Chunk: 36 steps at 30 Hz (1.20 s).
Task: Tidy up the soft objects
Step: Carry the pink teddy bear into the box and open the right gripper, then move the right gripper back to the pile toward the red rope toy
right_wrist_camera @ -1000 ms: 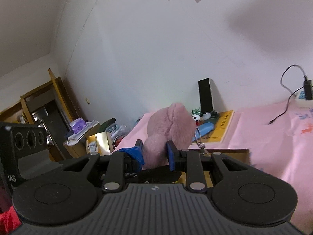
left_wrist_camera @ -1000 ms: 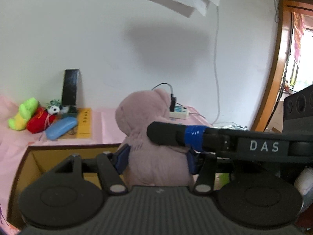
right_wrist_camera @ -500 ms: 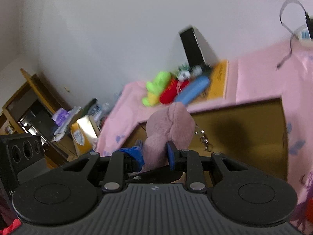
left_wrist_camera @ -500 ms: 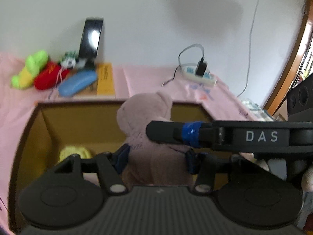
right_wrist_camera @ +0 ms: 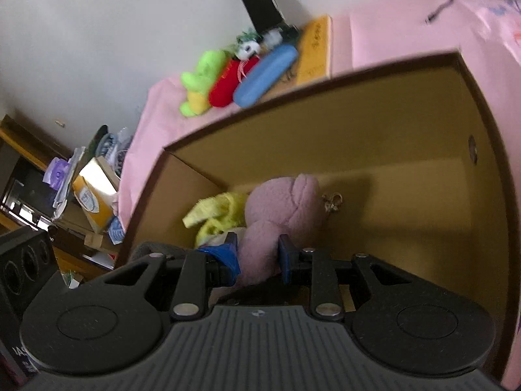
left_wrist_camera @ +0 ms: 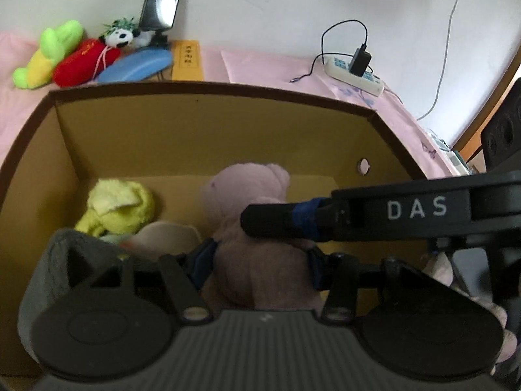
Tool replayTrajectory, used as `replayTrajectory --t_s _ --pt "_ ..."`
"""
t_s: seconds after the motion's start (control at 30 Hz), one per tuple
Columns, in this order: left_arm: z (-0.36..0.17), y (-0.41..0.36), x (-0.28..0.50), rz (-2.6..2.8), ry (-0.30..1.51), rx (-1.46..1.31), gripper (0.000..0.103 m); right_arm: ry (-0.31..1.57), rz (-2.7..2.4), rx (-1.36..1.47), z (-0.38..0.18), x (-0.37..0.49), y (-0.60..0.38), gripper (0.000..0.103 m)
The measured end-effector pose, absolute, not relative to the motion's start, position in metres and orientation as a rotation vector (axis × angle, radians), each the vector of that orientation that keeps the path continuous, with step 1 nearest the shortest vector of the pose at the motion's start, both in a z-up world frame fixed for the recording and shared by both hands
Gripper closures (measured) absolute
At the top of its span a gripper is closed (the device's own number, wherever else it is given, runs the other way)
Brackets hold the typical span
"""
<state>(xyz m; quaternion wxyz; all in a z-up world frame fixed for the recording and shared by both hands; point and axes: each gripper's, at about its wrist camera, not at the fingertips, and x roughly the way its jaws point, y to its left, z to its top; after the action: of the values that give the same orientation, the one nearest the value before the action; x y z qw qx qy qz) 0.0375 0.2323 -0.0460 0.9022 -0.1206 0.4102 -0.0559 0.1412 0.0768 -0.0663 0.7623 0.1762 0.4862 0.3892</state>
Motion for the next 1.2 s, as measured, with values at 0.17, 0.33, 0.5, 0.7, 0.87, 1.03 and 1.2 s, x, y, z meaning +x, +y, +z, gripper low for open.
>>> replayTrajectory --t_s 0.17,0.33,0.5,0.7,0.87,1.03,1.2 --pt "-0.047 0.227 0.036 -0.101 0.858 -0.225 0.049 1.082 0.819 0.379 -0.067 0.142 0.076 0.09" --pt "-0.047 0.228 0.039 -0.085 0.859 -0.224 0.045 1.087 0.784 0.404 -0.068 0.143 0.071 0.09" --pt "-0.047 0.226 0.038 -0.064 0.853 -0.207 0.039 1.036 0.749 0.445 -0.068 0.141 0.067 0.089" --pt "-0.037 0.227 0.031 -0.025 0.815 -0.213 0.037 0.953 0.735 0.486 -0.062 0.137 0.055 0.089" --pt "-0.021 0.226 0.021 -0.009 0.773 -0.215 0.036 0.908 0.733 0.537 -0.054 0.134 0.038 0.089" --pt "-0.003 0.219 0.009 0.0 0.73 -0.22 0.036 0.85 0.736 0.568 -0.047 0.125 0.019 0.089" --pt "0.011 0.205 0.001 -0.015 0.7 -0.215 0.036 0.793 0.744 0.578 -0.04 0.113 -0.005 0.091"
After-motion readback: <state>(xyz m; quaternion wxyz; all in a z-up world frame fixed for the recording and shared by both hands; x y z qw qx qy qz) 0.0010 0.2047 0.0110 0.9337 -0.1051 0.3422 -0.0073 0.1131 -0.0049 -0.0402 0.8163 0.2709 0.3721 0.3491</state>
